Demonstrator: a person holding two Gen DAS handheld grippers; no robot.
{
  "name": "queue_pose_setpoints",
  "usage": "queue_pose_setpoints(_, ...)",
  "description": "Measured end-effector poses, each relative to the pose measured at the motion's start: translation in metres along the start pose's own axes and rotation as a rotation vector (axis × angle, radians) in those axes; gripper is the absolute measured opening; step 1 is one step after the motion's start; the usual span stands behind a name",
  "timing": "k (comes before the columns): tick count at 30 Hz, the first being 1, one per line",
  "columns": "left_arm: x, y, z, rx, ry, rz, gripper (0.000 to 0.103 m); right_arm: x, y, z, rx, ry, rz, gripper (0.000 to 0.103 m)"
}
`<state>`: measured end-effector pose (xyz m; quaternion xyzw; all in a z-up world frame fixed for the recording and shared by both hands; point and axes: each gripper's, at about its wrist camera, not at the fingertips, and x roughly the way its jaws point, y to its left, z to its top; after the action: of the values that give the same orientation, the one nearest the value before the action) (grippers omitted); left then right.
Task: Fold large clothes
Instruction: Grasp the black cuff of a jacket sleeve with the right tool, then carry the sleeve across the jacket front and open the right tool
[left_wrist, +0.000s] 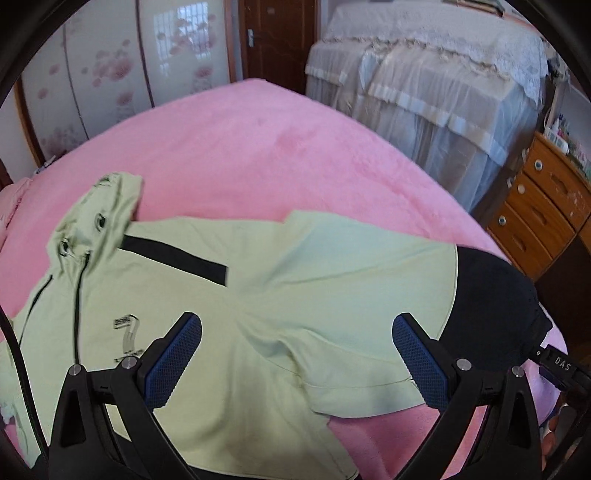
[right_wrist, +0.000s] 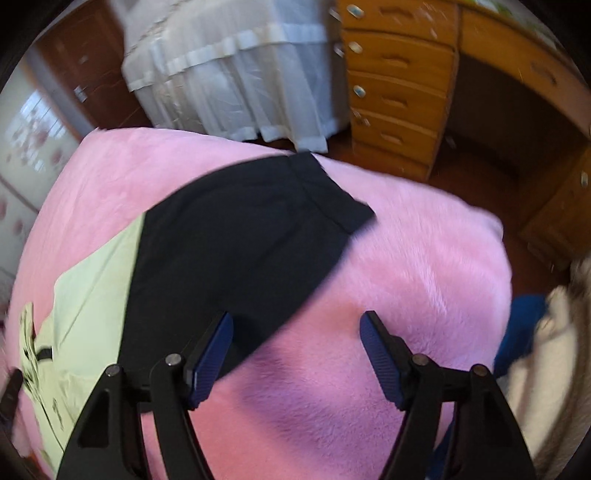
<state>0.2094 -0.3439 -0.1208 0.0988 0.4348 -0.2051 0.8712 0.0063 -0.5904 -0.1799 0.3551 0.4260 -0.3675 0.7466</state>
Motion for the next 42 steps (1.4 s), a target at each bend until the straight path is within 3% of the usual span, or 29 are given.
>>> queue_pose_setpoints(3,0.025,-0.016,-0.003,0.035,0.05,0.034,0.103,0.007,-0.008,0.0,0.047,0.003,0.024,0.072)
queue_pose_setpoints(10,0.066,-0.031,-0.014,0.015,0.175,-0.02,0.103,0.017,-0.004,0.011,0.08,-0.033,0.03,0.072)
queue_pose_setpoints(13,0.069,-0.034,-0.015,0.007,0.183,-0.052,0.103,0.02,0.001,0.017,0.076,-0.043,0.015,0.055)
queue_pose_setpoints(15,0.066,-0.035,-0.016,0.018,0.177,-0.08,0.103,0.02,0.005,0.021,0.068,-0.042,0.04,0.012)
queue_pose_setpoints(17,0.062,-0.037,-0.016,0.037,0.182,-0.09,0.103,0.017,0.008,0.023,0.068,-0.053,0.05,0.006)
queue_pose_setpoints(21,0.043,-0.027,-0.015,0.033,0.198,-0.107,0.103,-0.017,0.021,0.022,0.041,-0.153,0.119,0.004)
queue_pose_setpoints(25,0.008,0.006,-0.016,-0.038,0.17,-0.141,0.103,-0.071,0.074,0.01,-0.105,-0.238,0.31,0.004)
queue_pose_setpoints(27,-0.014,0.038,-0.019,-0.1,0.144,-0.114,0.103,-0.091,0.105,0.0,-0.19,-0.249,0.39,0.004)
queue_pose_setpoints(29,-0.031,0.071,-0.024,-0.157,0.122,-0.079,0.103,-0.11,0.148,-0.02,-0.313,-0.239,0.479,0.004)
queue_pose_setpoints(31,-0.045,0.11,-0.032,-0.196,0.13,0.006,0.103,-0.122,0.186,-0.046,-0.43,-0.223,0.552,0.004)
queue_pose_setpoints(36,-0.072,0.197,-0.071,-0.318,0.109,0.113,0.103,-0.114,0.263,-0.122,-0.678,-0.136,0.626,0.004)
queue_pose_setpoints(39,-0.078,0.232,-0.095,-0.358,0.118,0.106,0.103,-0.09,0.294,-0.172,-0.817,-0.093,0.572,0.004)
queue_pose_setpoints(41,-0.077,0.243,-0.107,-0.372,0.126,0.089,0.103,-0.066,0.309,-0.213,-0.948,-0.074,0.469,0.006)
queue_pose_setpoints(42,-0.075,0.245,-0.111,-0.373,0.129,0.076,0.103,-0.055,0.314,-0.232,-1.013,-0.067,0.415,0.012)
